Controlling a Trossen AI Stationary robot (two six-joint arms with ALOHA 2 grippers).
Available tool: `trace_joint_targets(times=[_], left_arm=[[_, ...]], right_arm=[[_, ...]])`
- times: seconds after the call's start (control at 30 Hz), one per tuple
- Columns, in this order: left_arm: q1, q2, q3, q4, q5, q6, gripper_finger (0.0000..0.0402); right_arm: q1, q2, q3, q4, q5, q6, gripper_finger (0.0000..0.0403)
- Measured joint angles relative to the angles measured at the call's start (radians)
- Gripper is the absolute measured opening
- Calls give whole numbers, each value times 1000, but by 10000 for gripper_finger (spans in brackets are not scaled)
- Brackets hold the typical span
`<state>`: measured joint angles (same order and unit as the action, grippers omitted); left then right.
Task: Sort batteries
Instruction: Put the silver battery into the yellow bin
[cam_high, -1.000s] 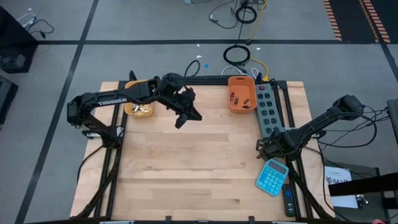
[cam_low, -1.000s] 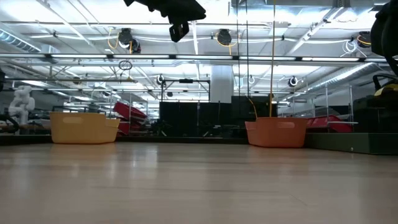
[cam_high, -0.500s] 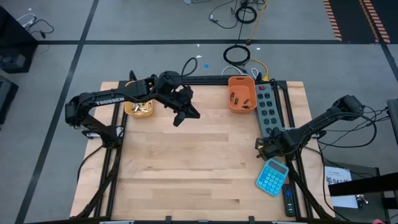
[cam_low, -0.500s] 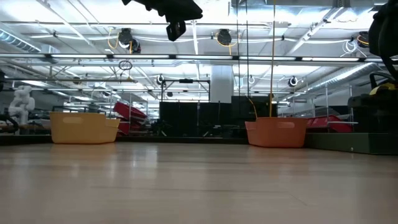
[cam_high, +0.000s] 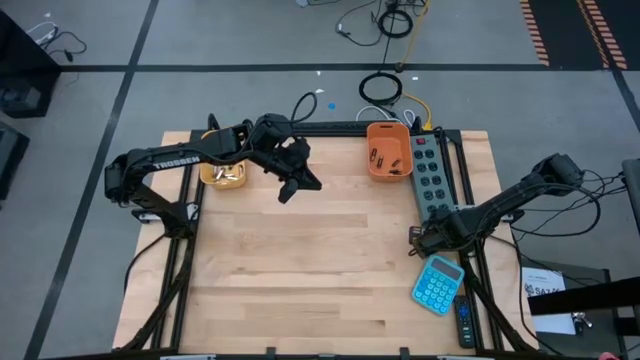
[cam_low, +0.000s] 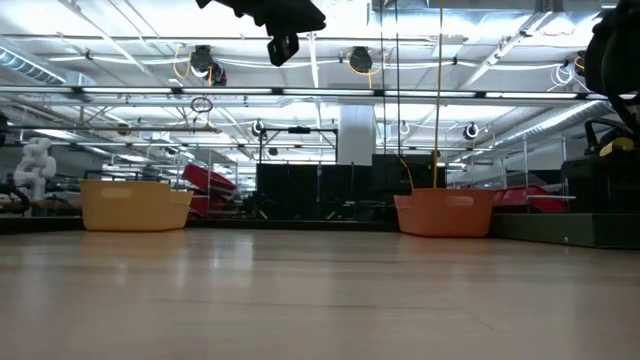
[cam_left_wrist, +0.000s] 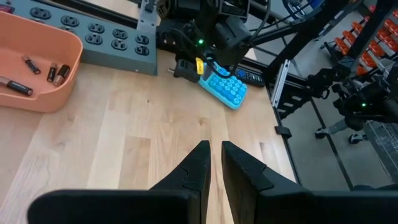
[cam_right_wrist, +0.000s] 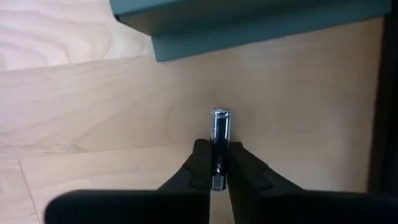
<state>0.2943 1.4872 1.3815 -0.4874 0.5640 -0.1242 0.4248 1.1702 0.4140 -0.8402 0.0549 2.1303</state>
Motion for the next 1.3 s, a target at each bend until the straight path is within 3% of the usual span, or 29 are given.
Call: trace_joint_targets(times=[0.4, 0.57, 0.73, 0.9, 1.07, 1.2, 1.3], left_arm=[[5, -6, 0, 9, 34, -35, 50], [17, 3, 0, 1, 84, -28, 50], [19, 5, 0, 9, 67, -22, 50], [-5, 5, 0, 10, 19, 164, 53], [-49, 5, 0, 50, -11, 258, 97], [-60, 9, 0, 126, -41, 115, 138], [-53, 30, 2, 142, -41, -42, 144]], right_arm=[[1, -3, 71, -21, 7, -108, 2], [1, -3, 74, 75, 74, -150, 1], [1, -3, 74, 170, 188, -203, 1], [-11, -5, 77, 516, 379, -462, 0], [-90, -5, 80, 789, 400, -666, 0], [-165, -5, 158, 819, 416, -828, 0], [-219, -5, 246, 804, 416, -1011, 0]])
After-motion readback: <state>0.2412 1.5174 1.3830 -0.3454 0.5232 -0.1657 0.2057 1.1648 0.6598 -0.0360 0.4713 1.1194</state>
